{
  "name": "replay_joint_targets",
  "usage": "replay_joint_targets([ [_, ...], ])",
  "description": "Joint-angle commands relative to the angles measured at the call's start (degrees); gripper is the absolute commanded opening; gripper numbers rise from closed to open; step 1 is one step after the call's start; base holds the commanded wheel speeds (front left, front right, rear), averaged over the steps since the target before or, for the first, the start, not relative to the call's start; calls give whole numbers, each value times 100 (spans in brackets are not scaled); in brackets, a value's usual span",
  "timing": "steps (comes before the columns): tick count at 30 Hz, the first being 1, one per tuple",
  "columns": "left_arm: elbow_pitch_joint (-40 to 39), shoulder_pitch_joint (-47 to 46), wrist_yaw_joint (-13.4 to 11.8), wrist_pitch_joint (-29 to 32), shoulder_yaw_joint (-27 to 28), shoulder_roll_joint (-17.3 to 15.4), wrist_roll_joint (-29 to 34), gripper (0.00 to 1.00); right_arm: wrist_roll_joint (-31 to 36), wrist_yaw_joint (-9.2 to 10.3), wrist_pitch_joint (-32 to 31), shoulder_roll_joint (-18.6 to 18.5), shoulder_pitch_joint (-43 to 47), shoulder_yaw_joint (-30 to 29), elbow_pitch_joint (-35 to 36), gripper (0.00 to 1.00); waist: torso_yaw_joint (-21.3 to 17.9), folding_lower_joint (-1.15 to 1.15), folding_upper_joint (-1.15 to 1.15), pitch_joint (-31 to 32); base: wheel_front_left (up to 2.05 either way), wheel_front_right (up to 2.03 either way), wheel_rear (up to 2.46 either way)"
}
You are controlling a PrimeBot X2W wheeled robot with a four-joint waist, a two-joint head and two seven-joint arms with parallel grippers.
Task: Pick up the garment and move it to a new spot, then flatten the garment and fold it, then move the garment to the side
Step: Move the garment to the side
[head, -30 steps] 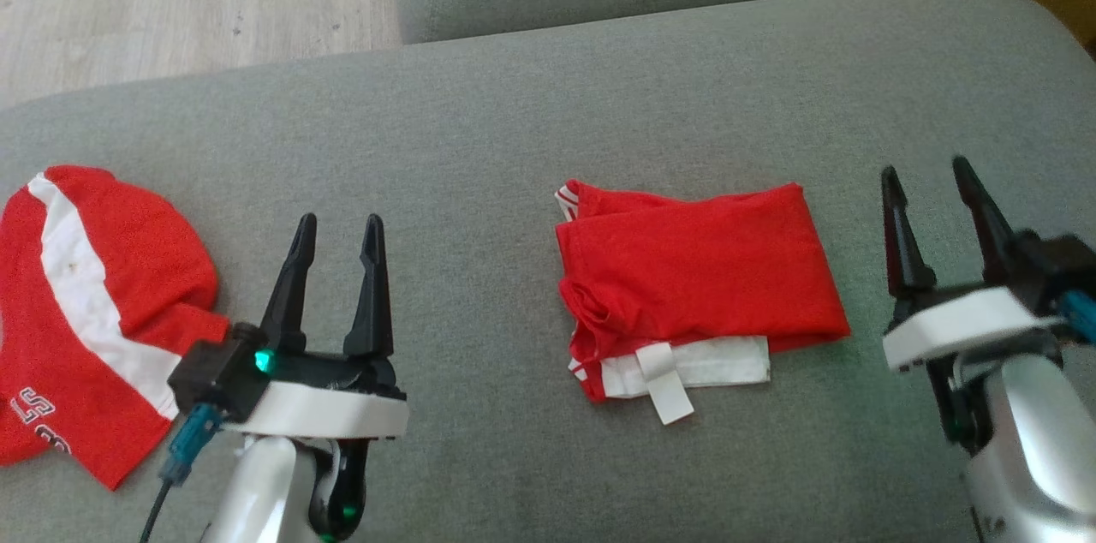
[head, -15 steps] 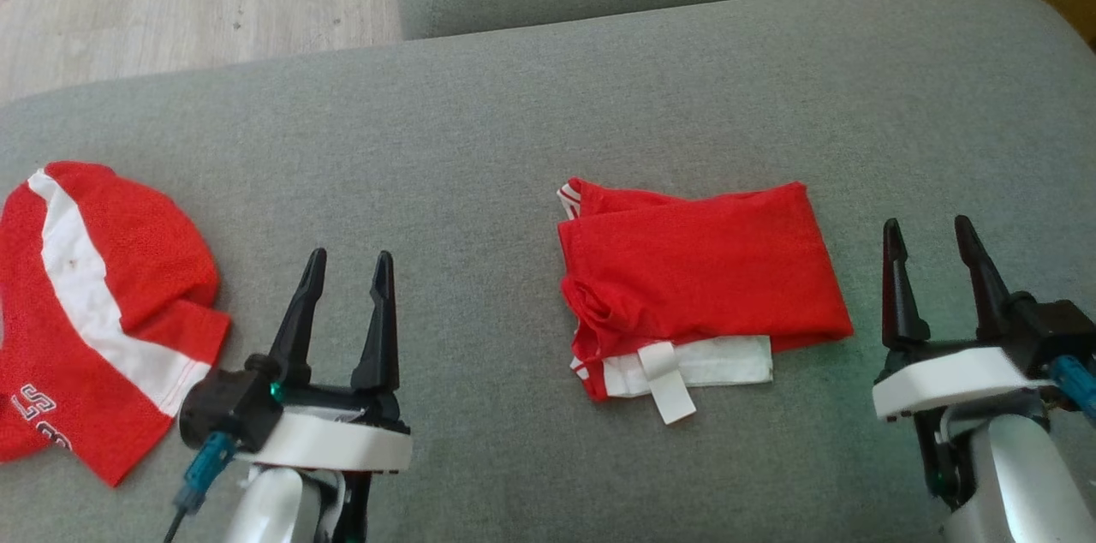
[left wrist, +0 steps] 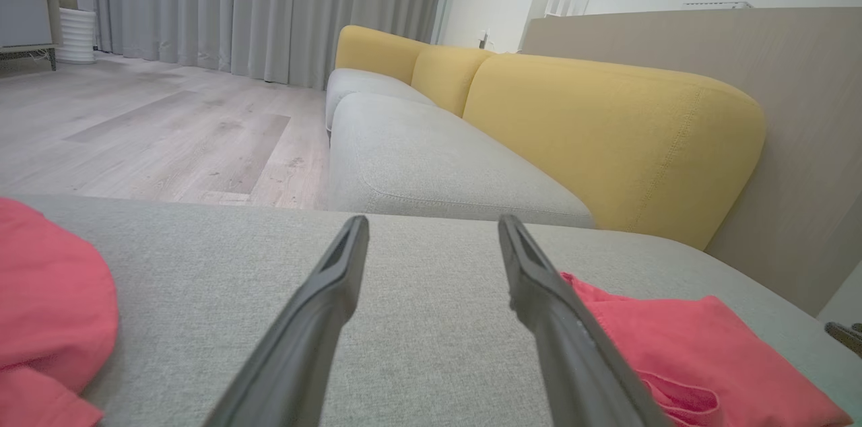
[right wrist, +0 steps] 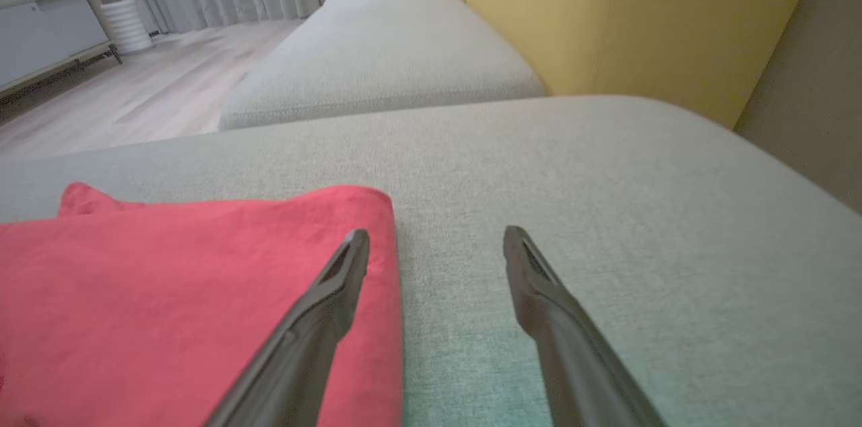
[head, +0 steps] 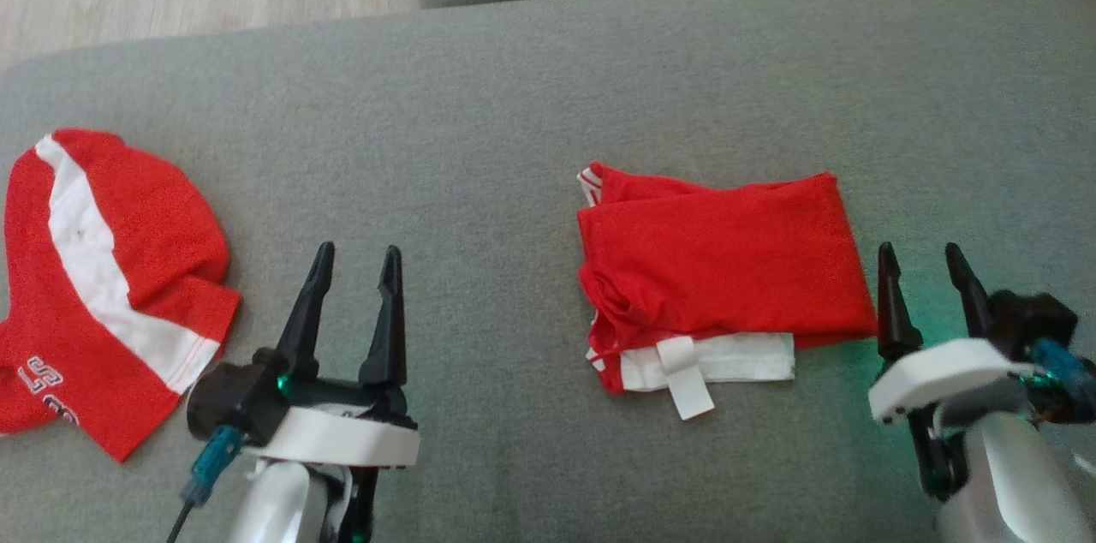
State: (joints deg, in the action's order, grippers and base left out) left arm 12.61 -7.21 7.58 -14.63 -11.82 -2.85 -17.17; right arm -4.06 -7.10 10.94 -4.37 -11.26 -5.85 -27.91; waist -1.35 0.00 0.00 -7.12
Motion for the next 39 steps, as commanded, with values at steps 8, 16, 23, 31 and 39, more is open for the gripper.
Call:
replay_joint_targets([
  [8,-83,-430,-9,-37,10,-3,-63,100,-357,-39,-433,114,-758,245,-946,100,240,0,0,-332,0,0,0],
  [16,-41,-469,-9,-37,35,-3,-51,100,-761,-39,-630,145,-960,714,-1867,47,253,0,0,-369,0,0,0],
  [23,6,-510,-9,-37,81,-3,-34,100,-709,-39,-187,-46,-1258,813,-1970,0,114,0,0,-361,0,0,0],
  [31,4,-590,-9,-37,56,-3,-31,100,-321,-39,0,-1135,-1750,694,-1693,0,43,0,0,-442,0,0,0],
  [39,-29,-706,-9,-37,35,-3,-18,100,-89,-39,-152,-2343,-2128,373,-1918,0,179,0,0,-663,0,0,0],
])
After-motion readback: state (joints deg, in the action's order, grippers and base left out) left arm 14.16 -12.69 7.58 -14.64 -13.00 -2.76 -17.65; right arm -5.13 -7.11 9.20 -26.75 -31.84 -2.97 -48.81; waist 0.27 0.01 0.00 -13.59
